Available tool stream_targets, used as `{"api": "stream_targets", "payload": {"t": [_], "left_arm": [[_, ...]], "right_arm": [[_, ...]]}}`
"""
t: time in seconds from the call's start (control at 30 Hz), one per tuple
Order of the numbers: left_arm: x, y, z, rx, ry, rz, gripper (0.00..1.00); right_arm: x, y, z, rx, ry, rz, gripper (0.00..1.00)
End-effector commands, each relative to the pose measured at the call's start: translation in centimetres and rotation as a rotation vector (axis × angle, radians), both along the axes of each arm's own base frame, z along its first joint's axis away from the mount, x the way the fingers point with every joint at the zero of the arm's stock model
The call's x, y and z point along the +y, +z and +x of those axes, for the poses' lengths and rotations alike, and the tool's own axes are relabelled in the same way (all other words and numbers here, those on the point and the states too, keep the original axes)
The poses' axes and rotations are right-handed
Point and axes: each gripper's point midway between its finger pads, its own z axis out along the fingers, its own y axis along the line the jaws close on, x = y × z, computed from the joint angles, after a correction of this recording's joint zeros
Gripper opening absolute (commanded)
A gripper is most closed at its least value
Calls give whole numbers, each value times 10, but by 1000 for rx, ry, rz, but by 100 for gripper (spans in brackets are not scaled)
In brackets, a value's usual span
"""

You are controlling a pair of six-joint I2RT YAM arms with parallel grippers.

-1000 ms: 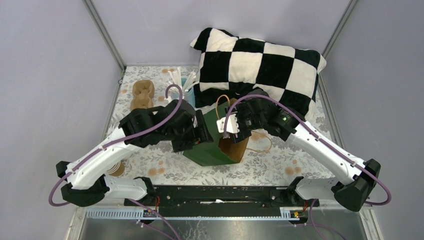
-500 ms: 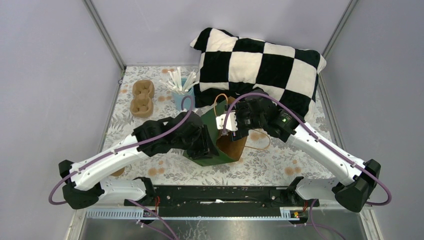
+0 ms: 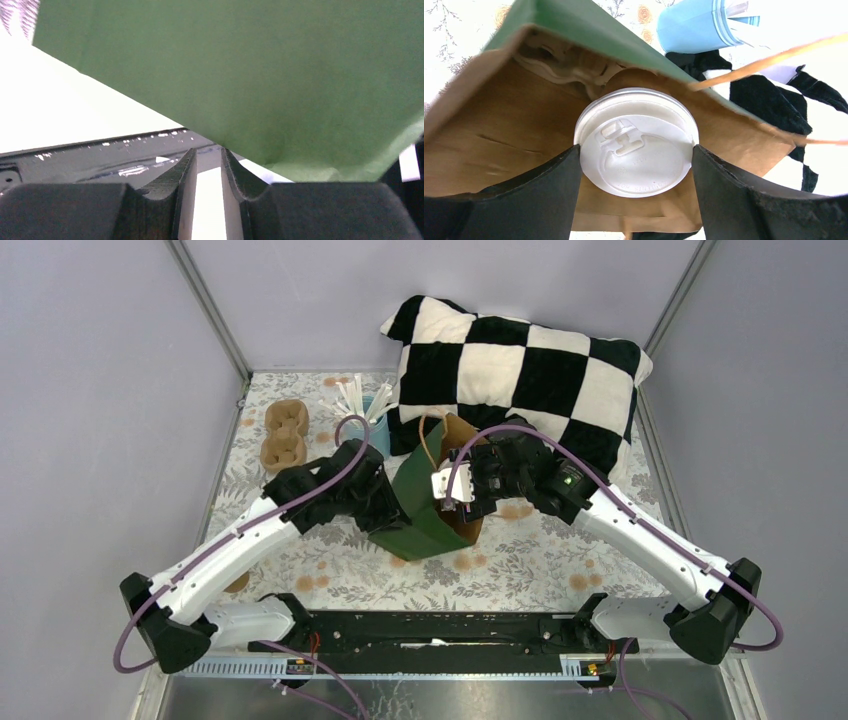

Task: Pack the takeout coffee

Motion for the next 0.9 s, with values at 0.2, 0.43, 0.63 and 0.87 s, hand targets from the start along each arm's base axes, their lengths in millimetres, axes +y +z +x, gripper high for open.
{"api": "stream_targets", "payload": {"t": [0.2,0.43,0.63,0.87], "left_arm": [[24,19,58,-172,68,125,29],[36,43,26,-128,51,35,50],[37,72,-15,-80,37,-147,74],[41,78,-37,-48,-4,-195,81]], "right_arm": [[25,5,-22,77,7,42,49],[61,30,-41,148,-84,174,49],[100,43,-55,260,-199,252,50],[72,22,-31,113,-281,102,55]]}}
